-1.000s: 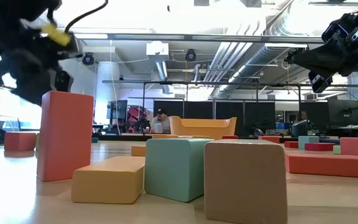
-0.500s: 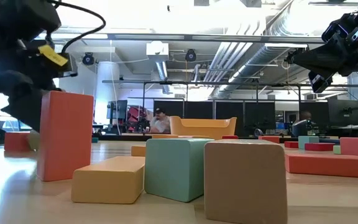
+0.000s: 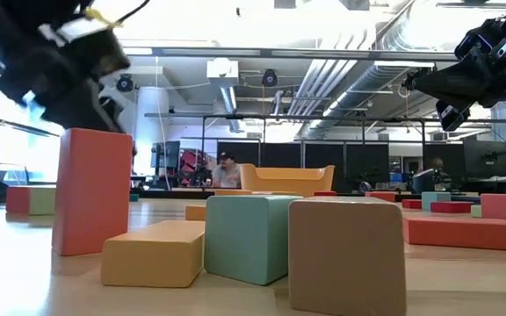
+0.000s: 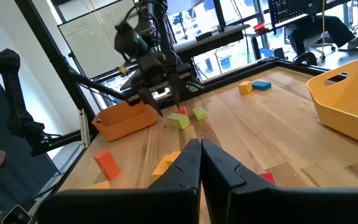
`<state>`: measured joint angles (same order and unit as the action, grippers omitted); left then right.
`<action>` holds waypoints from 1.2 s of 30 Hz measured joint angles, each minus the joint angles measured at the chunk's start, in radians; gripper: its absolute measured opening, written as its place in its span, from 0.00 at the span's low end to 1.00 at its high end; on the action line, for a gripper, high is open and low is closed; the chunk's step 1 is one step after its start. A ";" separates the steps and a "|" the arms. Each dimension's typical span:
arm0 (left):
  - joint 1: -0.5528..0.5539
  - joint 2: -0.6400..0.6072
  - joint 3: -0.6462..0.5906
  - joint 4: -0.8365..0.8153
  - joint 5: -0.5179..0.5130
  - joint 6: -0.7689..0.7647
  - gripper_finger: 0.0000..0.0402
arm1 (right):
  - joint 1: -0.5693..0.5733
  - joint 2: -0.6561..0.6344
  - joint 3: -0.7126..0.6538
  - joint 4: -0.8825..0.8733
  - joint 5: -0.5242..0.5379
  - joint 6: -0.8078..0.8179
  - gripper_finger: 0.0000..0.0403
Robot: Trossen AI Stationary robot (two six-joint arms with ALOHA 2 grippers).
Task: Sort blocks by size
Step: Put the small light blue block into the yellow bin
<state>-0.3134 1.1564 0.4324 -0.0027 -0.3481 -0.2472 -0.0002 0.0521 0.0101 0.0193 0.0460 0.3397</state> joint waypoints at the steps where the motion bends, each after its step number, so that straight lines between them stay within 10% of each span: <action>1: 0.001 0.000 0.001 0.049 -0.009 0.024 0.46 | 0.000 0.000 0.000 0.000 0.000 0.000 0.00; 7: 0.117 0.000 0.002 0.339 -0.055 0.044 0.46 | 0.000 0.000 0.000 0.000 0.000 0.000 0.00; 19: 0.577 0.005 0.002 0.434 0.271 0.194 0.46 | 0.000 0.000 0.000 0.002 0.011 0.000 0.00; 36: 0.634 0.147 0.002 0.690 0.312 0.396 0.46 | 0.000 0.000 0.000 0.114 0.460 -0.089 0.00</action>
<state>0.3210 1.3039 0.4347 0.6876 -0.0361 0.1490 -0.0002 0.0517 0.0101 0.1333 0.5055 0.2504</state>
